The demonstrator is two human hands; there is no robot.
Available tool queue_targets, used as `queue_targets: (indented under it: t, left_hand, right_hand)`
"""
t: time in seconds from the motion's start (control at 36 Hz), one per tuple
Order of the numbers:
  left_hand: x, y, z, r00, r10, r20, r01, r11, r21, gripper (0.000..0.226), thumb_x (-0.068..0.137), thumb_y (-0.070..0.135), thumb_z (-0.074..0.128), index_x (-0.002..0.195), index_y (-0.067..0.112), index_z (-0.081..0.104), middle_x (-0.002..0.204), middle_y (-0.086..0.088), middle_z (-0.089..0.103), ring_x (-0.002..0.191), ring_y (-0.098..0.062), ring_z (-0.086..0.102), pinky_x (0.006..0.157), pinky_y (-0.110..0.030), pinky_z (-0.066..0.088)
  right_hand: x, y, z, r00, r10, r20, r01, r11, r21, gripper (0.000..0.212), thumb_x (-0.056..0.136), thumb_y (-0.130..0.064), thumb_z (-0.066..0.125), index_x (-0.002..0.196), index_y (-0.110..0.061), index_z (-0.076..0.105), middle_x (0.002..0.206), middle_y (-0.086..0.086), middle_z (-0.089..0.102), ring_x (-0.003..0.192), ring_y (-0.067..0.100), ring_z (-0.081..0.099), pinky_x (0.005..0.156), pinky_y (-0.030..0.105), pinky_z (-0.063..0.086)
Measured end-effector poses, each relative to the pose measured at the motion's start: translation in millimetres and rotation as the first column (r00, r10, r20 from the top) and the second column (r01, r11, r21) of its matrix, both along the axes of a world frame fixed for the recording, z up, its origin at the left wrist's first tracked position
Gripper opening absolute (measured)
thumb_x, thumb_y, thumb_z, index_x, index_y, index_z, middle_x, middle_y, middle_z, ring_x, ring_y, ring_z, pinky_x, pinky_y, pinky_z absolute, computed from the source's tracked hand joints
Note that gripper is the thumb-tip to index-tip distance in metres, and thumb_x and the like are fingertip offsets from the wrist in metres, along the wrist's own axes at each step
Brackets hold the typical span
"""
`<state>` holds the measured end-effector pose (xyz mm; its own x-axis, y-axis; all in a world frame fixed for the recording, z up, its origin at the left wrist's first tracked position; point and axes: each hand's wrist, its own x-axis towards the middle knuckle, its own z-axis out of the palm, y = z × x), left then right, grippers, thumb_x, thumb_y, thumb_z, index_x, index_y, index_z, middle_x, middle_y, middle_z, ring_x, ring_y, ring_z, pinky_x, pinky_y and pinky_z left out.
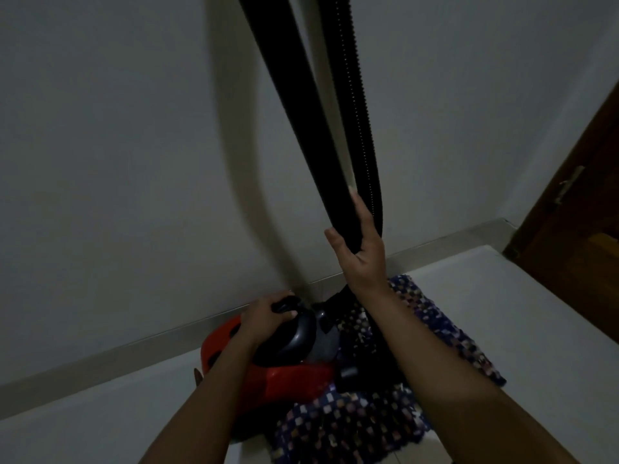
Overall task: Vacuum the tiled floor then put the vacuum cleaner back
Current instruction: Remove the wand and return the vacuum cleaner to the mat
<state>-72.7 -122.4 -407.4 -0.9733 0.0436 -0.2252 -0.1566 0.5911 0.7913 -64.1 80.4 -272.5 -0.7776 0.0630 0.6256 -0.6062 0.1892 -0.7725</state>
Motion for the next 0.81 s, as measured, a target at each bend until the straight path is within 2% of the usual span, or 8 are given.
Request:
queue_targets:
  t: [0.11, 0.17, 0.22, 0.28, 0.47, 0.56, 0.69, 0.81]
  left_hand:
    - [2.3, -1.6, 2.3, 0.999, -0.034, -0.005, 0.034, 0.999, -0.031, 0.066, 0.053, 0.066, 0.057, 0.114, 0.040, 0.064, 0.117, 0.006, 0.069, 0.114, -0.018, 0.061, 0.103, -0.044, 0.045]
    - [3.1, -3.1, 2.7, 0.998, -0.059, -0.018, 0.058, 0.997, -0.044, 0.060, 0.058, 0.066, 0.056, 0.114, 0.044, 0.061, 0.119, 0.007, 0.069, 0.115, -0.017, 0.061, 0.103, -0.044, 0.044]
    - [4.6, -2.7, 3.9, 0.997, -0.078, -0.031, 0.076, 0.996, -0.048, 0.057, 0.062, 0.065, 0.054, 0.115, 0.045, 0.059, 0.119, 0.009, 0.068, 0.116, -0.017, 0.060, 0.104, -0.046, 0.043]
    - [6.5, -1.2, 4.7, 0.996, -0.075, -0.043, 0.073, 0.997, -0.038, 0.059, 0.062, 0.065, 0.053, 0.116, 0.041, 0.060, 0.121, 0.008, 0.067, 0.118, -0.016, 0.059, 0.106, -0.047, 0.040]
    - [6.9, 1.9, 4.5, 0.997, -0.050, -0.060, 0.047, 0.997, -0.063, 0.065, 0.061, 0.069, 0.047, 0.119, 0.041, 0.059, 0.124, 0.009, 0.065, 0.121, -0.017, 0.056, 0.108, -0.049, 0.036]
    - [8.3, 1.9, 7.1, 0.998, -0.034, -0.062, 0.031, 0.998, -0.047, 0.066, 0.060, 0.069, 0.049, 0.119, 0.041, 0.060, 0.125, 0.009, 0.065, 0.121, -0.017, 0.056, 0.108, -0.050, 0.036]
    - [12.5, 5.7, 15.4, 0.997, -0.023, -0.076, 0.018, 0.997, -0.069, 0.057, 0.068, 0.058, 0.053, 0.121, 0.038, 0.060, 0.125, 0.007, 0.065, 0.122, -0.018, 0.056, 0.108, -0.049, 0.036]
    - [18.7, 6.3, 19.1, 0.992, -0.033, -0.119, 0.017, 0.991, -0.130, 0.052, 0.074, 0.055, 0.050, 0.122, 0.037, 0.057, 0.125, 0.006, 0.065, 0.120, -0.019, 0.057, 0.104, -0.051, 0.039]
  right_hand:
    - [8.1, -9.1, 13.2, 0.999, 0.017, -0.045, -0.017, 1.000, 0.006, 0.061, 0.092, -0.029, 0.054, 0.144, -0.036, 0.022, 0.144, -0.029, 0.028, 0.133, -0.015, 0.030, 0.107, 0.009, 0.032]
    - [8.0, -11.5, 15.7, 0.998, 0.033, -0.048, -0.034, 0.999, -0.016, 0.064, 0.094, -0.034, 0.053, 0.148, -0.037, 0.021, 0.145, -0.034, 0.026, 0.139, -0.002, 0.031, 0.111, 0.032, 0.039]
    - [6.8, -11.1, 11.9, 0.998, 0.033, -0.051, -0.035, 0.999, -0.028, 0.063, 0.093, -0.040, 0.051, 0.147, -0.031, 0.019, 0.144, -0.042, 0.023, 0.141, 0.006, 0.031, 0.101, 0.058, 0.044]
    - [6.2, -9.0, 4.7, 0.998, 0.017, -0.067, -0.018, 1.000, -0.015, 0.061, 0.094, -0.040, 0.049, 0.147, -0.033, 0.019, 0.143, -0.045, 0.020, 0.142, 0.004, 0.029, 0.094, 0.064, 0.044]
    - [14.1, -15.3, 0.0, 0.997, 0.018, -0.081, -0.019, 1.000, -0.017, 0.060, 0.091, -0.043, 0.050, 0.142, -0.042, 0.019, 0.143, -0.044, 0.023, 0.132, 0.039, 0.041, 0.093, 0.069, 0.041]
    - [17.4, -23.4, 0.9, 0.995, 0.042, -0.087, -0.046, 0.998, -0.034, 0.058, 0.092, -0.043, 0.050, 0.143, -0.051, 0.022, 0.143, -0.043, 0.024, 0.129, 0.043, 0.044, 0.092, 0.068, 0.043]
    - [15.0, -26.8, -3.0, 0.995, 0.030, -0.093, -0.032, 0.999, -0.023, 0.060, 0.092, -0.044, 0.049, 0.142, -0.040, 0.017, 0.143, -0.045, 0.023, 0.128, 0.043, 0.045, 0.090, 0.068, 0.045]
    - [13.4, -24.5, -7.2, 0.996, 0.010, -0.094, -0.012, 1.000, -0.024, 0.059, 0.091, -0.052, 0.048, 0.142, -0.056, 0.018, 0.143, -0.045, 0.021, 0.134, 0.037, 0.041, 0.091, 0.067, 0.045]
